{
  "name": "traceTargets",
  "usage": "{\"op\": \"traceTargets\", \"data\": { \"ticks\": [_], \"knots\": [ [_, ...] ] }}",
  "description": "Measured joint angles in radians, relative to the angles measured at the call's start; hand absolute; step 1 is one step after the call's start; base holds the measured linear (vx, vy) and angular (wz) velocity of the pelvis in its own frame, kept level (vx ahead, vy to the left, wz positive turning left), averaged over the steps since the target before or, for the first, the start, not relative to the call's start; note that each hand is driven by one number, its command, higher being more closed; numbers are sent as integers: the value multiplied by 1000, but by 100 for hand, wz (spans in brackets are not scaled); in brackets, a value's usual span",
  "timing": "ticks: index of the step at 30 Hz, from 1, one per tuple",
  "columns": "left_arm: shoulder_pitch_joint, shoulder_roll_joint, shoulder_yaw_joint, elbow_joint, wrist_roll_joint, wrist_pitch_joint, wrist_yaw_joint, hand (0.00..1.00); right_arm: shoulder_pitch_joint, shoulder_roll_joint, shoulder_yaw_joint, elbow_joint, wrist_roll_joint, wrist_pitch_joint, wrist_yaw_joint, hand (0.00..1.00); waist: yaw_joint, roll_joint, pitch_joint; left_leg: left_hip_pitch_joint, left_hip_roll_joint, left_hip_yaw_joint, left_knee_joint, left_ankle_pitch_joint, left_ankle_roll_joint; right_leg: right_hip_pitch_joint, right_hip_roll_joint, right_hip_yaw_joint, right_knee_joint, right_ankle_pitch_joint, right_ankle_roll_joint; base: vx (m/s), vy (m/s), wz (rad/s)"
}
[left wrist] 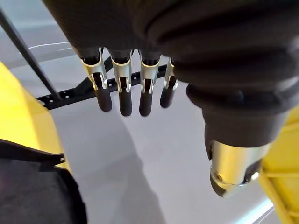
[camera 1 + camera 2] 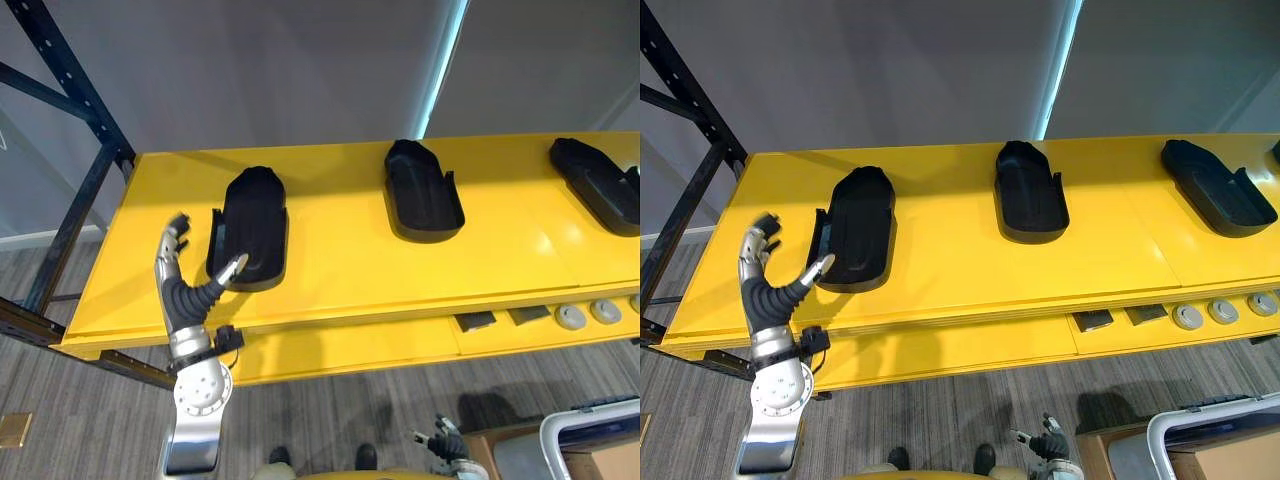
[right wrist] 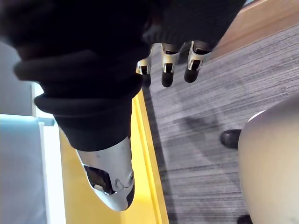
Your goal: Walk over and take plastic housings, then place them on the shelf
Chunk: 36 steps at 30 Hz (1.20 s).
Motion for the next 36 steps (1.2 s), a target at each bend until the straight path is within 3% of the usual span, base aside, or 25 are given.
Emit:
{"op": "traceTargets", "data": {
  "ticks": [4, 11, 16, 26, 36],
  "knots": [
    [20, 1, -33, 55, 49, -4, -48, 100, 11, 0, 5, -13, 0, -1, 0, 0, 20, -1, -1, -1, 5, 0, 27, -19, 2, 12, -1, -5, 4, -6, -1, 3, 3, 2],
    [18, -16, -35, 175, 79, 10, -78, 100, 12, -5, 27, -20, 0, 0, 0, 0, 21, -6, -7, -1, 5, 3, 29, -21, 1, 9, -2, -5, 7, -7, 0, 3, 1, -1],
    [-13, -14, -44, 279, 134, 43, -80, 100, 12, -1, 28, -28, -1, 0, 0, 0, 21, -5, -33, 18, 6, 20, 12, -17, -3, 7, -2, 7, 6, -7, 0, 22, 5, -8],
    [-111, 6, -66, 411, 185, 74, -96, 100, -8, 6, 29, -17, -2, 3, 3, 0, 11, -1, -43, 45, -2, 23, -62, 28, -10, 1, 6, 11, -13, 6, -4, 2, -1, -2],
    [-212, 15, -72, 491, 185, 92, -95, 100, -26, 8, 29, -11, -2, 7, 5, 0, -10, 1, -45, 44, -20, 37, -112, 61, 1, -8, 1, 33, -70, 59, 3, -4, 12, -7]
  ]
}}
